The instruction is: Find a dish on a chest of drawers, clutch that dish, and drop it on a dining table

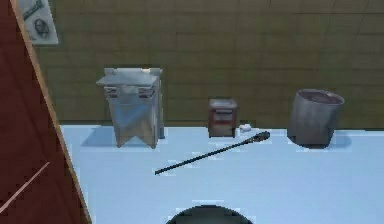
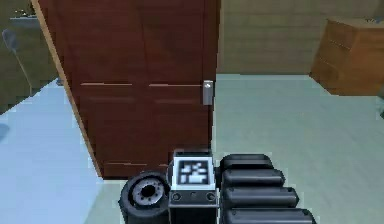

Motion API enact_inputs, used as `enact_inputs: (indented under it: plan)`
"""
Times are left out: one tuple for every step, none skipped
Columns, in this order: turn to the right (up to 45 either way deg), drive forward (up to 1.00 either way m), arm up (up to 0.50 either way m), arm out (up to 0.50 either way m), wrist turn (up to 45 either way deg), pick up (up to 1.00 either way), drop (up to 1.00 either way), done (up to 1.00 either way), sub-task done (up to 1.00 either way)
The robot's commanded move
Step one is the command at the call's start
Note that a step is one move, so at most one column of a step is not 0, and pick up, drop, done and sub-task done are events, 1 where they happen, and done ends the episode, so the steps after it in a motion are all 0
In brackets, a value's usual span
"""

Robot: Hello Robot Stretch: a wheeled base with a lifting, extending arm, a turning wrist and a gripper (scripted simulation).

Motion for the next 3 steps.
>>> enact_inputs:
  plan:
    - [0.0,1.00,0.00,0.00,0.0,0.00,0.00,0.00,0.00]
    - [-3.0,0.00,0.00,0.00,0.0,0.00,0.00,0.00,0.00]
    - [0.0,0.15,0.00,0.00,0.0,0.00,0.00,0.00,0.00]
